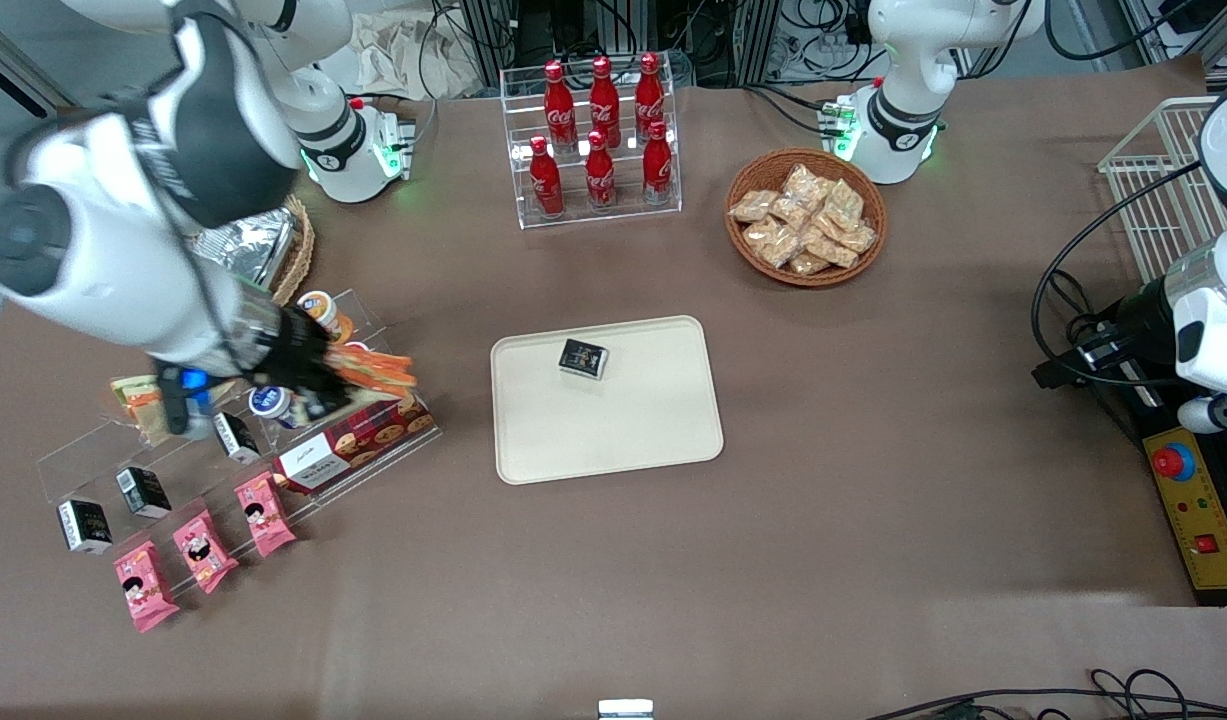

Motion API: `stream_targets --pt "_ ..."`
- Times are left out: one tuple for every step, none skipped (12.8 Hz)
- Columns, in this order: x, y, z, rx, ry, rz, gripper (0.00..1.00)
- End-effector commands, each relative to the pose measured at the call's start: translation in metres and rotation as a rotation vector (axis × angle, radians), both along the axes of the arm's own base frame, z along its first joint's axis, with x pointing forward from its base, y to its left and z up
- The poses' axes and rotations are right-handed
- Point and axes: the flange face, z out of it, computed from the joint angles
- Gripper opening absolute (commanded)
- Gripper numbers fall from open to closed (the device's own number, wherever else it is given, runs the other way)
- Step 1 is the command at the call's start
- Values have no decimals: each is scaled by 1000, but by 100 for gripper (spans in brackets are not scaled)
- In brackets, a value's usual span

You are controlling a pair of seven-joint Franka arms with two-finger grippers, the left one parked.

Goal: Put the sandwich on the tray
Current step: 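Carry the held sandwich over the beige tray beside the black box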

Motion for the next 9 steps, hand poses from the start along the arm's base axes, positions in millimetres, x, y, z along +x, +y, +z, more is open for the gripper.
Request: stream_targets --pt "1 61 -41 0 0 -78 2" --pt "0 81 -57 -6 -1 -97 2" --pt "0 97 -76 -15 -2 -118 2" --pt "-1 113 -96 -23 -6 -137 2" --pt "-4 132 -116 -30 -13 -142 2" --pt "-6 148 -134 -34 -22 -148 2" --pt "-6 157 -150 -36 -31 -174 2" --pt "-9 169 -165 -36 -41 -188 2" --pt "-9 176 -176 -34 -53 -199 2"
